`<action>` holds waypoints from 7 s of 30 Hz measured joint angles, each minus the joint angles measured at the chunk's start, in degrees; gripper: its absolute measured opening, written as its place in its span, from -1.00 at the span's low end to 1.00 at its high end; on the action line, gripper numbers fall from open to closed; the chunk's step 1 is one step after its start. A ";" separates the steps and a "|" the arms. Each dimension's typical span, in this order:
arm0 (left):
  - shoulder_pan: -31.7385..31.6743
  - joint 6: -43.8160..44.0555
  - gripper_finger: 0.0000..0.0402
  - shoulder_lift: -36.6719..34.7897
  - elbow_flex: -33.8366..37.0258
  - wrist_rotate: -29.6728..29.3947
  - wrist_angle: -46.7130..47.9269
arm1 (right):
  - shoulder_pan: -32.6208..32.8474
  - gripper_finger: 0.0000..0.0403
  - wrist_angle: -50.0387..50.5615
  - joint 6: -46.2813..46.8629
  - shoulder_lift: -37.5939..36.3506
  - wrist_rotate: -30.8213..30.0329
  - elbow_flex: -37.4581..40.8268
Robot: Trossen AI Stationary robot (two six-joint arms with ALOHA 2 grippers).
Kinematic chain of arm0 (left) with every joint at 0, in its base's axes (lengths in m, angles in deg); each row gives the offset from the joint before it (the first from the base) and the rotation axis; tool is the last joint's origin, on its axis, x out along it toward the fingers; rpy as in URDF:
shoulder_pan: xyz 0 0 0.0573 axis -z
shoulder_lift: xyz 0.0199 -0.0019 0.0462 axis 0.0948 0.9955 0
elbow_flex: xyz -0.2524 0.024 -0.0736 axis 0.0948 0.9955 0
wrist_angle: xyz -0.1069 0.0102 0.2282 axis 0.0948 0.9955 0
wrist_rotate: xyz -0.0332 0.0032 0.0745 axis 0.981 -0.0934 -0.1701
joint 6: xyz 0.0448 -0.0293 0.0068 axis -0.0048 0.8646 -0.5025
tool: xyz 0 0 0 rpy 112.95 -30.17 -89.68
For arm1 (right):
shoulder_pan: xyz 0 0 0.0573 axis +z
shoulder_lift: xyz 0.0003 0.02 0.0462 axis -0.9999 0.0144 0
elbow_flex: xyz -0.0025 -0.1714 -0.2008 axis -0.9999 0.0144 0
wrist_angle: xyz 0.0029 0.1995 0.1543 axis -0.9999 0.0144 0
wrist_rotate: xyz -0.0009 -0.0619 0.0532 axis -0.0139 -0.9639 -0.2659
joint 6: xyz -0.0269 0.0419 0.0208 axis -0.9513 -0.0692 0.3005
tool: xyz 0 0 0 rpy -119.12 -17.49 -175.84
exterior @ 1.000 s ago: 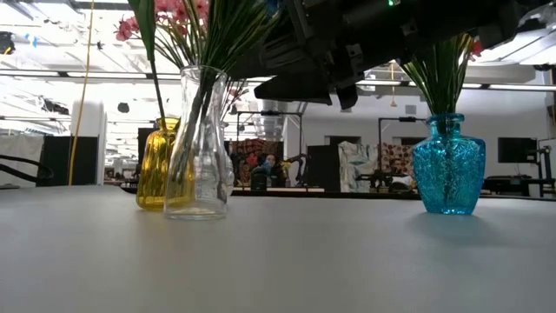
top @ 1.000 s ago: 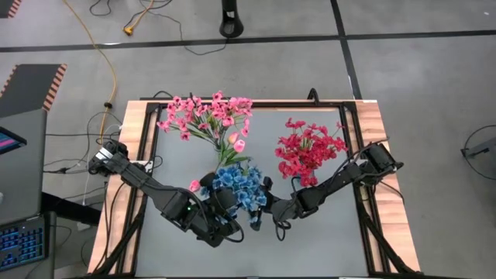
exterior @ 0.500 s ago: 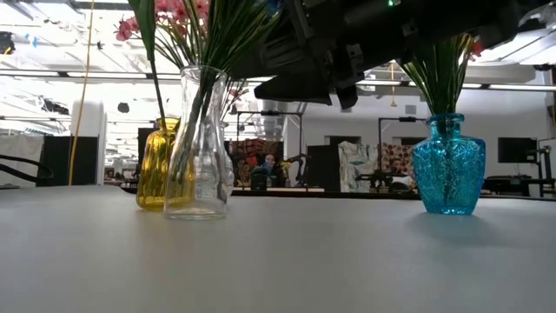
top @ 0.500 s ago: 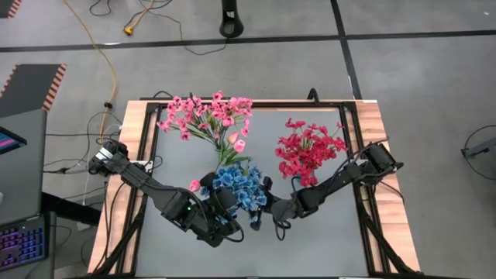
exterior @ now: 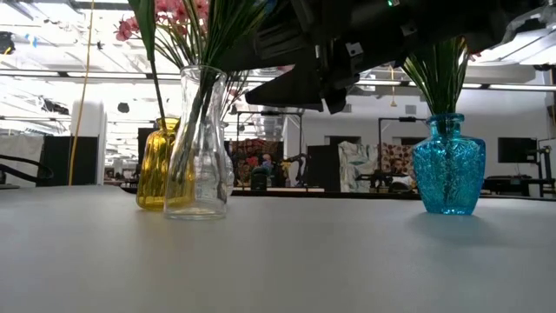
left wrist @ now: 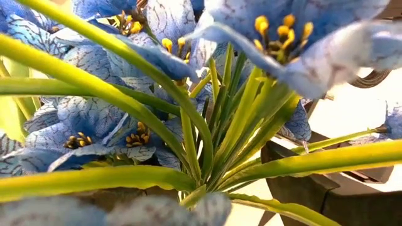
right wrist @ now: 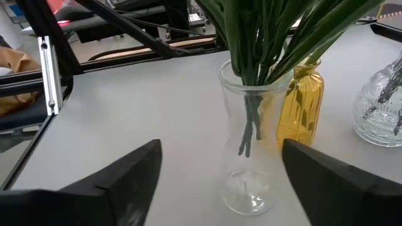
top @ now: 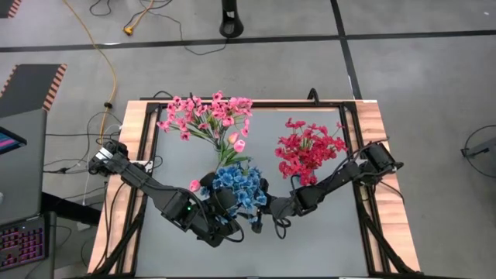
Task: Sort flowers into vase by color
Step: Put the blue flowers into the bottom transparent vase, then adjust the blue flowers in the bottom transparent vase
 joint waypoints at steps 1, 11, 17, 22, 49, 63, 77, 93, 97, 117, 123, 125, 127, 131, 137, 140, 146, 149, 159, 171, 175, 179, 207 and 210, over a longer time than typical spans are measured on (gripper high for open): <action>0.00 0.00 0.03 0.00 0.00 -0.01 0.00 | -0.07 0.83 0.02 0.04 0.00 0.00 0.00; 0.00 0.00 0.03 0.00 0.00 -0.01 -0.01 | 0.28 0.86 0.47 0.28 0.00 -0.02 0.00; 0.00 0.00 0.03 0.00 0.00 0.01 0.00 | 0.89 0.85 0.33 4.67 0.00 -0.02 0.00; 0.00 0.00 0.03 0.00 0.00 0.02 0.00 | -0.88 0.85 0.04 2.98 0.49 -0.14 0.00; 0.01 0.00 0.03 0.00 0.02 0.06 -0.20 | -4.24 0.85 -12.02 -10.00 8.74 -0.96 -5.91; 0.02 0.33 0.03 0.00 0.02 0.02 -0.22 | -5.65 0.85 -10.16 -6.97 8.74 -0.61 -6.08; 0.02 0.45 0.03 0.00 0.02 -0.01 -0.22 | -5.70 0.75 -10.17 -6.82 8.74 -0.58 -6.08; 0.01 0.44 0.03 0.00 0.02 -0.03 -0.22 | -5.54 0.40 -10.23 -6.93 8.74 0.04 -6.08; 0.00 0.44 0.03 0.00 0.02 -0.03 -0.24 | -5.11 0.39 -10.42 -8.34 8.64 -0.02 -6.08; 0.00 0.46 0.03 0.00 0.02 1.61 -0.68 | -3.18 0.39 -10.66 -9.97 8.52 -4.28 -6.08; 0.00 0.44 0.03 0.00 0.02 1.66 -0.68 | -4.59 0.40 -10.69 -5.63 8.52 0.26 -6.08; 0.02 0.46 0.03 0.00 0.02 1.66 -0.66 | -5.33 0.40 -10.67 -5.49 8.52 2.88 -6.08; 0.02 0.46 0.03 0.00 0.02 1.66 -0.66 | -5.99 0.40 -10.65 -5.46 8.52 5.25 -6.08; 0.00 0.44 0.03 0.00 0.02 1.67 -0.68 | -6.78 0.40 -10.67 -5.47 8.61 6.49 -6.08; 0.00 0.44 0.03 0.00 0.02 1.68 -0.68 | -7.11 0.40 -10.67 -7.29 8.65 7.76 -6.08; 0.02 0.45 0.03 0.00 0.02 1.68 -0.68 | -7.11 0.40 -10.66 -7.28 8.66 7.87 -6.08; 0.01 0.45 0.03 0.00 0.02 1.68 -0.68 | -7.11 0.40 -10.84 -7.71 8.68 7.93 -6.08; 0.00 0.46 0.03 0.00 0.02 1.68 -0.68 | -6.97 0.40 -11.28 -8.96 8.70 7.94 -6.08; 0.02 0.44 0.03 0.00 0.02 1.68 -0.70 | -6.97 0.40 -13.52 -9.09 10.15 9.17 -6.38; 0.04 -0.74 0.03 0.00 0.02 2.21 -2.16 | -5.84 0.40 -16.31 -14.98 18.62 8.91 -14.57; 0.02 -0.83 0.03 0.00 0.02 2.50 -2.12 | -5.86 0.39 -16.45 -16.06 18.58 7.10 -14.53; 0.04 -0.79 0.03 0.00 0.02 2.97 -2.08 | -5.76 0.29 -16.46 -16.04 18.58 6.87 -14.53; 0.12 -0.10 0.03 0.00 0.02 7.33 -3.26 | 1.30 0.00 8.43 -6.92 10.22 -14.22 -14.10; -0.55 -0.11 0.03 0.00 0.02 11.31 -3.24 | 1.87 0.00 9.18 -6.79 10.16 -14.89 -14.10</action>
